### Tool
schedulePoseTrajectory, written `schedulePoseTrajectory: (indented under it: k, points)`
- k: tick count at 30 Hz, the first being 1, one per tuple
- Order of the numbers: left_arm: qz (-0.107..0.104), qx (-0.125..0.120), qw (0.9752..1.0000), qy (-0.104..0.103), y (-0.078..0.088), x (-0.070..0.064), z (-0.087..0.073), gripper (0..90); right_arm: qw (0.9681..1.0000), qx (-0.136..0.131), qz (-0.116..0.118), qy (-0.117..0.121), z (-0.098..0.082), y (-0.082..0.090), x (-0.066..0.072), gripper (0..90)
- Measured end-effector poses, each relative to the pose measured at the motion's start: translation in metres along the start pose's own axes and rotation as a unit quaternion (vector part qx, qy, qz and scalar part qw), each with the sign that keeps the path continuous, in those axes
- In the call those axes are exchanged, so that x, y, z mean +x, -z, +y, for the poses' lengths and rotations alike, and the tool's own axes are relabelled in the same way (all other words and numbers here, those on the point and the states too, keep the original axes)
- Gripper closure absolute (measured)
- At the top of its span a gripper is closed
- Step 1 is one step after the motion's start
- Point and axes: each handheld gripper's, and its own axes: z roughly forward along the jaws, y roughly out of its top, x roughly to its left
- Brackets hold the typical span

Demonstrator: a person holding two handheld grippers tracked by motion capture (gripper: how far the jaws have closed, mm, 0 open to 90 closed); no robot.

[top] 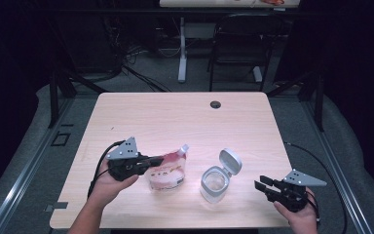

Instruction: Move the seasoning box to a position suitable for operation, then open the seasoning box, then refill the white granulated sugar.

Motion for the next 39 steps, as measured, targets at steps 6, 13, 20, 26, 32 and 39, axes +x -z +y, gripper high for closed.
schedulePoseTrajectory:
  k: [6, 13, 20, 26, 32, 39]
  points:
    - [-0.005, -0.006, 0.9999, 0.012, 0.004, -0.001, -0.002, 85.8, 1.0000, 0.001, 0.000, 0.000, 0.000, -0.001, 0.000, 64.2]
    - [0.018, -0.023, 0.9992, 0.028, 0.018, -0.006, -0.007, 74.3, 1.0000, -0.006, 0.004, 0.006, 0.002, -0.002, 0.002, 64.1]
    - [0.040, 0.007, 0.9985, 0.037, 0.028, -0.009, -0.014, 70.7, 1.0000, -0.005, 0.006, 0.005, 0.003, -0.004, 0.002, 63.9]
    - [0.047, 0.014, 0.9973, 0.055, 0.035, -0.007, -0.017, 70.7, 0.9999, -0.005, 0.009, 0.009, 0.004, -0.005, 0.003, 63.6]
    - [0.044, 0.017, 0.9976, 0.051, 0.040, -0.009, -0.018, 81.5, 0.9998, -0.011, 0.010, 0.009, 0.005, -0.003, 0.003, 63.6]
    - [0.060, 0.026, 0.9976, 0.023, 0.040, -0.013, -0.017, 90.0, 0.9998, -0.013, 0.014, 0.012, 0.007, -0.004, 0.005, 63.6]
